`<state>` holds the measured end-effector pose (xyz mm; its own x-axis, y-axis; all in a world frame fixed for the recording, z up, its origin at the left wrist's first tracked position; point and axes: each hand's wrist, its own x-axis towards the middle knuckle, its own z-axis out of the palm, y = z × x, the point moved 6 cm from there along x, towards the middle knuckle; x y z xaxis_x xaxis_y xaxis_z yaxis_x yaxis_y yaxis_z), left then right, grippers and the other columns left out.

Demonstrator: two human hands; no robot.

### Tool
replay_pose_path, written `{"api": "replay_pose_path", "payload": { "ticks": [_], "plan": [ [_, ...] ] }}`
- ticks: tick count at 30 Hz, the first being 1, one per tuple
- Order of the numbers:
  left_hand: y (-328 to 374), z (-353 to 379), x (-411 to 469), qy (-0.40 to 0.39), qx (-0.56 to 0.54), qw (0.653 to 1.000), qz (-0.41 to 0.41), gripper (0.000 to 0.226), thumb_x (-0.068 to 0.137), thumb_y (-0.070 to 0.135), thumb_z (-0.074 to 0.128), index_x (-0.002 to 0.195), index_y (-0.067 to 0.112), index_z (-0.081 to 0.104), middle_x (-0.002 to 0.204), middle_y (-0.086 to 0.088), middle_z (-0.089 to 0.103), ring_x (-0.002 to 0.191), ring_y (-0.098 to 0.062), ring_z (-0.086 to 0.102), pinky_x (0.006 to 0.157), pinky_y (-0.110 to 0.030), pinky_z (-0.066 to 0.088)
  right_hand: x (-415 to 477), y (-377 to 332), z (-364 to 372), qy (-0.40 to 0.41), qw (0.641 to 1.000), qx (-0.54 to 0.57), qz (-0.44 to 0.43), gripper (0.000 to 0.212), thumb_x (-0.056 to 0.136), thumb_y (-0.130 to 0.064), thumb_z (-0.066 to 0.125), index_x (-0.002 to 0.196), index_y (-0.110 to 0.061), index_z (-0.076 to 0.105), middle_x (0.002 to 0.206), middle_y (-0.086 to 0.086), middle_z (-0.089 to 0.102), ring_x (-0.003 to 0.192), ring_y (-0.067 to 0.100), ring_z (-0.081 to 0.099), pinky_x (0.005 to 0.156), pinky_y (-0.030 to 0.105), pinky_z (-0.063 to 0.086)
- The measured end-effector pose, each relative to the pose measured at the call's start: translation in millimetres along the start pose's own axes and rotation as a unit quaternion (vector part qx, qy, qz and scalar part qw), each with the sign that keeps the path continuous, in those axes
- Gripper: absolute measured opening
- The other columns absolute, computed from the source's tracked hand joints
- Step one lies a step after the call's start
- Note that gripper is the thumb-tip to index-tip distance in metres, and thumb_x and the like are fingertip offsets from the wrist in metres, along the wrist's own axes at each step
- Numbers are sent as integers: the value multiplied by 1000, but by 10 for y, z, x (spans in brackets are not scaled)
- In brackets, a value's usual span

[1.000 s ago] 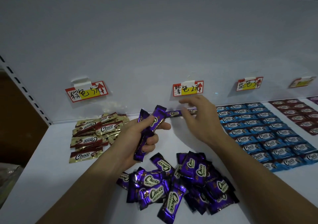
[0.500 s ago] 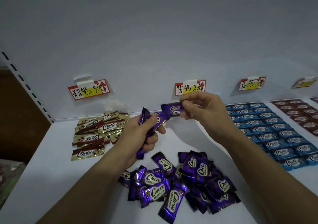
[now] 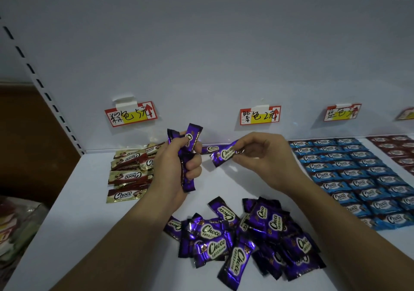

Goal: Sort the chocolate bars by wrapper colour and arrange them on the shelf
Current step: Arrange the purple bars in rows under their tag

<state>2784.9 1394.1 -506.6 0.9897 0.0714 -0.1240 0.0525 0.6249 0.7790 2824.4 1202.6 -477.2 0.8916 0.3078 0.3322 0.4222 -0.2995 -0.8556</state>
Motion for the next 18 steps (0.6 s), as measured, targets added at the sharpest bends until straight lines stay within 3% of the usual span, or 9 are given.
{"api": "replay_pose_path", "payload": {
  "ticks": [2,5,9,13,15,18],
  "plan": [
    [25,-4,-2,-4,-9,1000,4,17,100,18,46,92,5,53,71,-2,55,43,-7,35,34,-18,26,-15,46,136,-15,997,-72,-10,15,79,-7,83,88,-17,76,79,-4,75,72,13,70,69,19,54],
    [46,-23,-5,-2,-22,1000,5,17,100,18,46,93,6,54,73,-2,55,43,-7,34,34,-18,27,-32,69,338,-58,976,-203,-54,10,82,-20,81,88,-26,76,77,-18,66,76,2,61,68,8,41],
    [81,-17,-19,4,-23,1000,11,17,100,17,45,91,6,53,72,-1,55,43,-7,33,34,-17,25,-46,58,360,-55,963,-253,-79,11,83,-28,81,94,-28,78,89,-15,58,81,2,54,71,11,36],
    [96,-26,-25,8,-26,1000,12,14,100,18,45,94,7,50,71,-1,55,43,-7,33,34,-17,26,-79,26,462,-120,944,-275,-137,18,92,-22,71,108,-24,77,102,-10,66,96,8,59,85,23,49],
    [98,-32,-29,7,-28,1000,10,14,101,19,45,94,7,50,71,0,55,43,-7,33,34,-17,26,-62,36,453,-111,941,-288,-139,22,94,-16,66,113,-24,76,104,-8,67,97,10,60,86,29,51],
    [101,-30,-34,7,-33,999,7,16,101,19,45,90,8,51,72,0,54,44,-7,32,35,-17,25,-47,68,448,-105,940,-295,-132,26,94,-14,65,118,-23,74,108,-5,65,101,12,59,89,25,49]
  ]
}}
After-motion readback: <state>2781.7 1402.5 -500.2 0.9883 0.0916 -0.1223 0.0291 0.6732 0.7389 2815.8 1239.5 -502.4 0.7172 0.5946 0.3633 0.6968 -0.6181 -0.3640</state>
